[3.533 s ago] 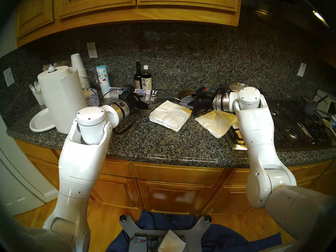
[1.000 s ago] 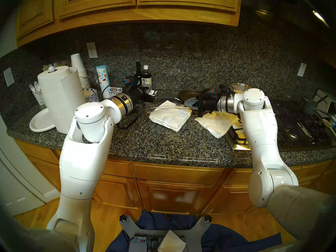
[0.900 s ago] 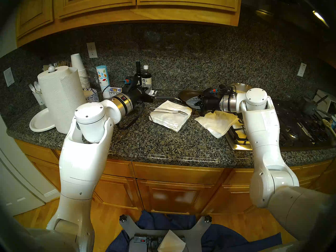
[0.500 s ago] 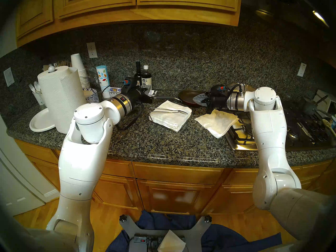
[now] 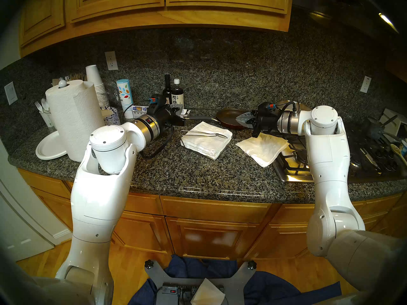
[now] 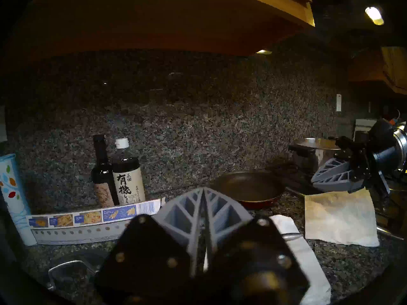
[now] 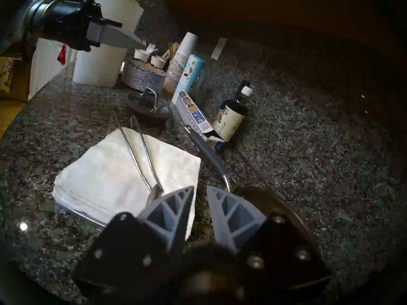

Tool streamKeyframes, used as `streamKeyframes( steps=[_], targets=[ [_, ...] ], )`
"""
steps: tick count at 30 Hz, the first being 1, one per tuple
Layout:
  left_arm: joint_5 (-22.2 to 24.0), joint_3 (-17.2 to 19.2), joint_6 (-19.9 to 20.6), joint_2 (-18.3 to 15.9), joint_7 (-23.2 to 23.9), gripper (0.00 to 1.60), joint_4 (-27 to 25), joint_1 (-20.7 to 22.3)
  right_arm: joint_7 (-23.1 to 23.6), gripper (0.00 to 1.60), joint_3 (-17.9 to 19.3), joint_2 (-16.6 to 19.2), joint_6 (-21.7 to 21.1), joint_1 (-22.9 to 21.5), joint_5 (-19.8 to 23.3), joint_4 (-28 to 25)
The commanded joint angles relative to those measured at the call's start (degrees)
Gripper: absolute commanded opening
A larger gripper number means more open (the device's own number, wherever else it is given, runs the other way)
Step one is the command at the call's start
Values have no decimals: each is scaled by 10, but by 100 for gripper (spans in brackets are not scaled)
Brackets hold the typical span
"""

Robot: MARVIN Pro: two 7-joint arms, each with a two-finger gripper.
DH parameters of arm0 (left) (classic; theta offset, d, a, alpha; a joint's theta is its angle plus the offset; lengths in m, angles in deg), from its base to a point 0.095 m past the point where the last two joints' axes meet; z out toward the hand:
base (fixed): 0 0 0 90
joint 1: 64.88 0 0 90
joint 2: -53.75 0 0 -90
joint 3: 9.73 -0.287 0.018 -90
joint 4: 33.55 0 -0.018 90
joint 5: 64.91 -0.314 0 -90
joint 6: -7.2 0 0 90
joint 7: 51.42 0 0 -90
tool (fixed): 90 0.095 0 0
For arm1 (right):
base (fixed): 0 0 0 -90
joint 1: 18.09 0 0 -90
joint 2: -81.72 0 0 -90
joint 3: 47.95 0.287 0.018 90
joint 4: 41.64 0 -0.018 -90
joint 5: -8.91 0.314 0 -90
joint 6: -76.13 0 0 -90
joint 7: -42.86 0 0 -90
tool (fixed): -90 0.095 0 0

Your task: Take napkin out of napkin holder

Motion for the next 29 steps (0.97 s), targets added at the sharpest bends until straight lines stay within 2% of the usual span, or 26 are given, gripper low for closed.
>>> streamKeyframes(
  steps=[1,29],
  targets=[
    [-2,3,-10,0,-3,160,-15,13,-6,82,8,-1,0,-11,6,-29],
    [-4,3,-10,1,-3,160,-15,12,-7,82,9,-1,-2,-9,4,-33]
  ],
)
